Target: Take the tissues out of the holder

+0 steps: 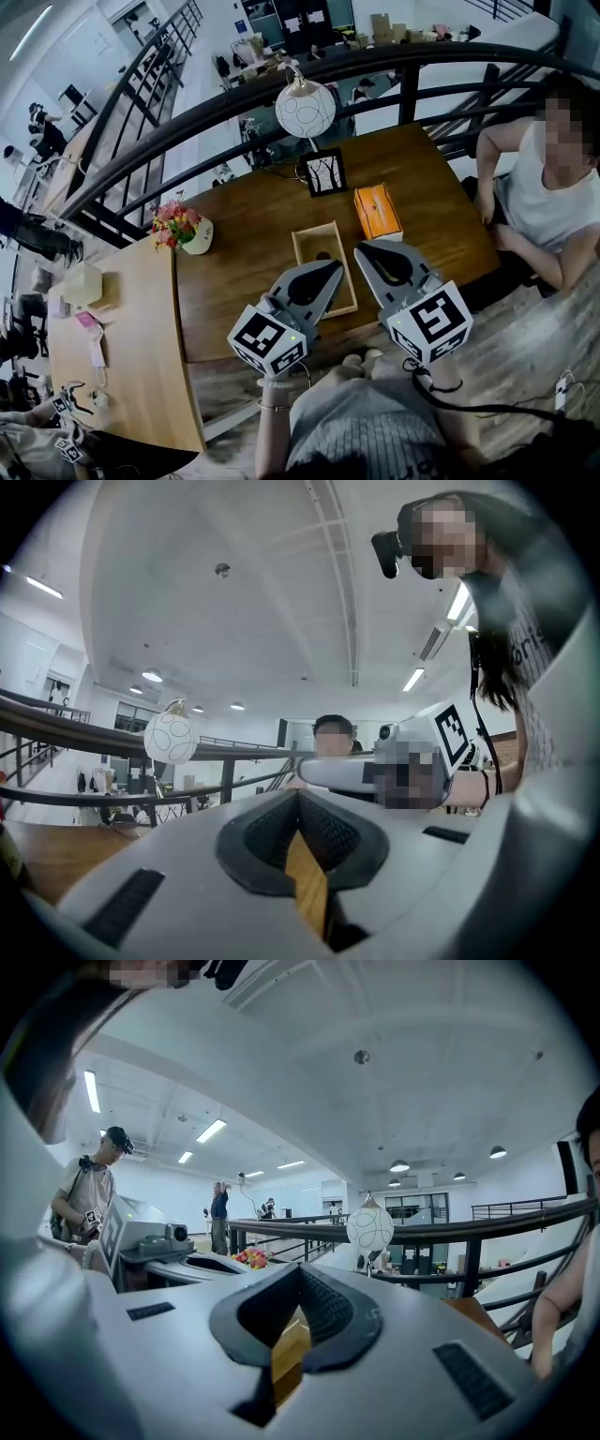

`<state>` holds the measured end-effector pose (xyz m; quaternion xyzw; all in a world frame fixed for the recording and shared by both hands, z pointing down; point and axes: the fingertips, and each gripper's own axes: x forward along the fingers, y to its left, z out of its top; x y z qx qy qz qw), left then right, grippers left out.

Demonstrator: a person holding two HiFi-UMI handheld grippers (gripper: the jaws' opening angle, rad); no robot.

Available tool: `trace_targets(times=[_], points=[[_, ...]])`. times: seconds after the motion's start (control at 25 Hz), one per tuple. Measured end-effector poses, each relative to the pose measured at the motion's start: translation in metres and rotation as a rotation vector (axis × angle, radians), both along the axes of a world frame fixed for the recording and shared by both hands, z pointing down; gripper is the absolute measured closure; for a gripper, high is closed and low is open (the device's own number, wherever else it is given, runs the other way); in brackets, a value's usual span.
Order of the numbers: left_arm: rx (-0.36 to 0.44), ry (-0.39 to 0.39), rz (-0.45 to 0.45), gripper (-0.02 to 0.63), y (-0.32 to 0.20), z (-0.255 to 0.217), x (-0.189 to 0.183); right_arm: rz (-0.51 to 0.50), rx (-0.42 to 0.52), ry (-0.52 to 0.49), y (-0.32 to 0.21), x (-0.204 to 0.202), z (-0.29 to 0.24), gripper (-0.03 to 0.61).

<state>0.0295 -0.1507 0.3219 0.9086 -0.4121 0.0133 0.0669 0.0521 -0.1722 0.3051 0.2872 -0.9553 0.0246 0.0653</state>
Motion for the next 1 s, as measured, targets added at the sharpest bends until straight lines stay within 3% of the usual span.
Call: trace_targets(times=[1.0], points=[[0.061,-0.023,0.009,0.606,0.0,-0.014,0.002,0.022,0.04,-0.004,-0.009,-0.004,0.0,0.566]])
